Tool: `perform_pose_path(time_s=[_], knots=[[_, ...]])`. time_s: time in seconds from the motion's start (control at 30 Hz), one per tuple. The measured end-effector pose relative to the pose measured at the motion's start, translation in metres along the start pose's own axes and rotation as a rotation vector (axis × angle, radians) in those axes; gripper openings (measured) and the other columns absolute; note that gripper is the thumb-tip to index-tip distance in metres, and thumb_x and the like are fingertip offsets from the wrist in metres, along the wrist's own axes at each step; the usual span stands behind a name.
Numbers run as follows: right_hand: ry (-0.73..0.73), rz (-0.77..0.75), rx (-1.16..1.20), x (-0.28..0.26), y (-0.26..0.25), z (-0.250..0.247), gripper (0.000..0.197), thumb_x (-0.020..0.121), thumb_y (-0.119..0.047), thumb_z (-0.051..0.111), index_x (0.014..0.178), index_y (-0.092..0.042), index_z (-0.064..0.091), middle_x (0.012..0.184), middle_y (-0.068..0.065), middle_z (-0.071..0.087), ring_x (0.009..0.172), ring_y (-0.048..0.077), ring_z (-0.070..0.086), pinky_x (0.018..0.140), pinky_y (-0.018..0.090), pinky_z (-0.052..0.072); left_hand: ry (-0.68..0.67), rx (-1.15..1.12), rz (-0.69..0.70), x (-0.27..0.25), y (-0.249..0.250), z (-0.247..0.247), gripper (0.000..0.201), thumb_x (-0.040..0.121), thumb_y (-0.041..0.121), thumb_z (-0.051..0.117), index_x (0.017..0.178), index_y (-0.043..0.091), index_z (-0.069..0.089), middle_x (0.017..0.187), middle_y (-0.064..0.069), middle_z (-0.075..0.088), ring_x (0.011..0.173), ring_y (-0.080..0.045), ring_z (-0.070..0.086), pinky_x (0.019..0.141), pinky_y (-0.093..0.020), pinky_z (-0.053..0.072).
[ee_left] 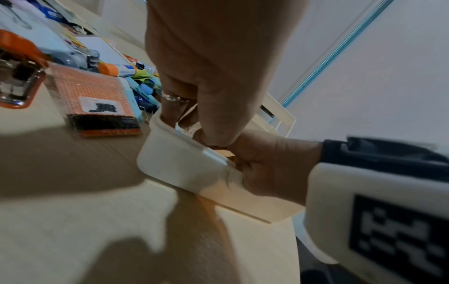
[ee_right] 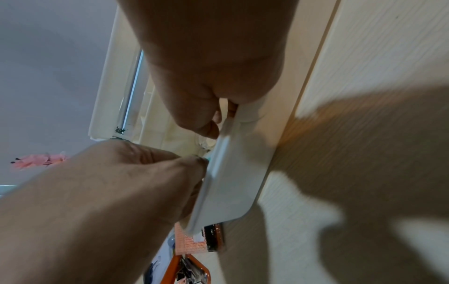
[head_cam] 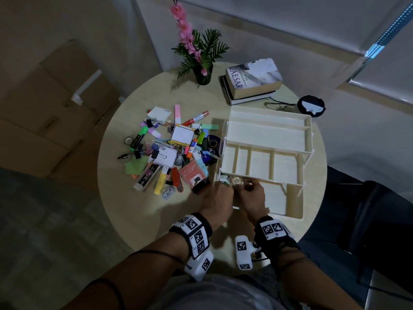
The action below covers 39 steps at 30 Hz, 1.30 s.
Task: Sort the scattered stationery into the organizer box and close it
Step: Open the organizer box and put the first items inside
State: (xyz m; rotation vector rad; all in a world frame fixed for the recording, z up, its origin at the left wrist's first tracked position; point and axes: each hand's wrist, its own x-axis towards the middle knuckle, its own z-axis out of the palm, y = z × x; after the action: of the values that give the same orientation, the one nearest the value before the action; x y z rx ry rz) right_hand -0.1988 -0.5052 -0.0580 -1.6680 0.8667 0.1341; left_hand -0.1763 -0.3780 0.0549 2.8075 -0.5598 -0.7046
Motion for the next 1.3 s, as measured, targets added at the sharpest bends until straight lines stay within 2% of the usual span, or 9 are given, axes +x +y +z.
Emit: perform_pose_path(time_s=[0.33,0.53,0.63,0.73,0.87,0.97,1.07,1.17,1.3], knots=[[0.000,-0.029,-0.031,0.001,0.001,0.001,0.040,0.078,-0.042,0.077,0.115,-0.028,0.068,0.094,-0.001,0.078,0.089,0.026,0.076,0.086,0.055,0.062,0.055,-0.084,0.088,-0.003,-0.017,-0.013,0.013,0.100,0.014,0.058,0.102,0.009,0.071,0.103,-0.011,0.068,0.092,-0.029,0.068,0.066,-0.033,0.046],[0.045,-0.048,-0.108,-0.007,-0.011,-0.003,0.035,0.087,-0.030,0.082,0.115,-0.013,0.071,0.100,0.005,0.077,0.094,0.027,0.074,0.089,0.049,0.061,0.129,-0.257,0.408,-0.012,-0.078,-0.027,0.022,0.102,0.021,0.058,0.116,0.016,0.073,0.114,0.003,0.070,0.097,-0.011,0.062,0.079,-0.023,0.044],[0.023,-0.092,-0.379,-0.029,-0.034,-0.014,0.032,0.098,-0.038,0.070,0.089,-0.007,0.073,0.080,0.009,0.073,0.081,0.031,0.070,0.067,0.032,0.045,0.128,-0.303,0.455,-0.019,-0.120,-0.030,0.019,0.101,0.018,0.059,0.114,0.018,0.074,0.112,0.007,0.068,0.091,0.000,0.056,0.079,-0.024,0.049],[-0.045,-0.166,-0.767,-0.063,-0.063,-0.019,0.039,0.097,-0.040,0.065,0.066,-0.018,0.060,0.062,0.005,0.063,0.067,0.031,0.066,0.054,0.031,0.039,0.162,-0.333,0.380,-0.023,-0.167,-0.030,0.019,0.099,0.015,0.061,0.111,0.021,0.074,0.114,0.009,0.068,0.095,-0.001,0.058,0.082,-0.024,0.053],[-0.216,-0.428,-0.792,-0.091,-0.104,0.017,0.021,0.090,-0.021,0.069,0.074,-0.029,0.058,0.068,-0.005,0.064,0.062,0.016,0.059,0.057,0.031,0.042,0.182,-0.380,0.282,-0.023,-0.222,-0.033,0.017,0.099,0.015,0.061,0.106,0.025,0.072,0.103,0.016,0.065,0.086,-0.003,0.059,0.077,-0.031,0.053],[-0.287,-0.516,-0.747,-0.084,-0.115,0.069,0.006,0.089,-0.017,0.069,0.092,-0.021,0.066,0.086,0.002,0.069,0.074,0.020,0.064,0.063,0.032,0.047,0.208,-0.415,0.251,-0.020,-0.252,-0.039,0.016,0.095,0.013,0.063,0.103,0.023,0.073,0.097,0.015,0.062,0.081,0.000,0.058,0.072,-0.028,0.051],[-0.232,-0.478,-0.772,-0.062,-0.111,0.116,0.037,0.091,-0.021,0.074,0.124,-0.008,0.065,0.114,0.017,0.064,0.099,0.034,0.065,0.084,0.040,0.053,0.199,-0.458,0.222,-0.016,-0.272,-0.045,0.016,0.098,0.012,0.063,0.104,0.023,0.074,0.098,0.016,0.061,0.079,-0.003,0.059,0.071,-0.029,0.052],[-0.103,-0.392,-0.955,-0.047,-0.104,0.145,0.052,0.091,-0.034,0.070,0.130,-0.003,0.057,0.122,0.021,0.061,0.114,0.038,0.059,0.103,0.048,0.042,0.192,-0.492,0.220,-0.011,-0.290,-0.051,0.016,0.098,0.015,0.063,0.105,0.024,0.074,0.100,0.015,0.066,0.081,-0.005,0.063,0.073,-0.033,0.056],[0.020,-0.320,-1.055,-0.046,-0.098,0.161,0.062,0.093,-0.054,0.066,0.126,-0.003,0.053,0.120,0.019,0.062,0.110,0.039,0.064,0.093,0.048,0.053,0.202,-0.503,0.213,0.002,-0.307,-0.061,0.016,0.099,0.017,0.062,0.106,0.024,0.074,0.101,0.012,0.068,0.081,-0.006,0.064,0.072,-0.036,0.057]])
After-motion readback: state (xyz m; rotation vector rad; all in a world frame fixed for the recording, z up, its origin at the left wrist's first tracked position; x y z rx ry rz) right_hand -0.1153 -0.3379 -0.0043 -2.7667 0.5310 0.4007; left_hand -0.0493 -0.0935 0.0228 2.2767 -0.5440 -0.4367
